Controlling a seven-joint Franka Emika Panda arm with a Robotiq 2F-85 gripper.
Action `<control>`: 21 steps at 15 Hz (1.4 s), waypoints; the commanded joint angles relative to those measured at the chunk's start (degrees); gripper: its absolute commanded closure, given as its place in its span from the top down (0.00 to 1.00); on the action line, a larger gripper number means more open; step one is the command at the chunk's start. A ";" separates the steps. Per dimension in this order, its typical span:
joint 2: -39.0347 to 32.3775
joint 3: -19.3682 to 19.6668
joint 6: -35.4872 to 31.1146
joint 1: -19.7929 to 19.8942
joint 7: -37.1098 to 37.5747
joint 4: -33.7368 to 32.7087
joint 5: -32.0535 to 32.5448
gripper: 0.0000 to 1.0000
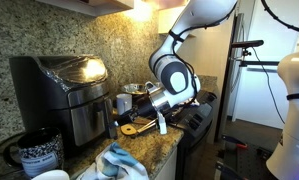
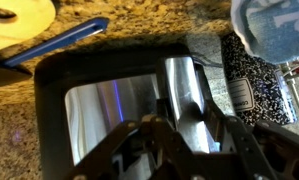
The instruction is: Open and then close the drawer of the air fryer
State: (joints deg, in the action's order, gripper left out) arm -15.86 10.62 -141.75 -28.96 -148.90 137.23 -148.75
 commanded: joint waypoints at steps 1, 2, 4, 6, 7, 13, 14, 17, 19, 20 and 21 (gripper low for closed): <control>-4.83 3.86 3.11 -4.90 -0.03 -4.78 -0.91 0.17; -5.11 4.87 3.59 -5.87 -0.03 -4.79 -0.90 0.17; -5.53 6.40 4.68 -7.32 -0.03 -4.73 -0.91 0.17; -6.07 7.16 5.77 -8.12 -0.03 -4.69 -0.90 0.17; -6.12 7.54 6.32 -8.42 -0.04 -4.50 -0.92 0.17; -6.00 8.44 6.98 -9.11 -0.12 -3.79 -0.95 0.18; -6.07 8.59 6.89 -9.40 -0.14 -3.79 -0.98 0.48; -6.35 8.15 6.95 -8.87 -0.24 -4.37 -0.86 0.76; -7.98 7.59 7.21 -8.72 -0.22 -6.26 -0.56 0.92; -8.77 7.22 7.01 -8.81 -0.20 -7.21 -0.56 0.98; -9.60 7.07 7.01 -8.91 -0.19 -8.10 -0.56 1.00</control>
State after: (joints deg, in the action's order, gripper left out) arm -22.61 18.18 -135.43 -37.53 -149.09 132.35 -148.78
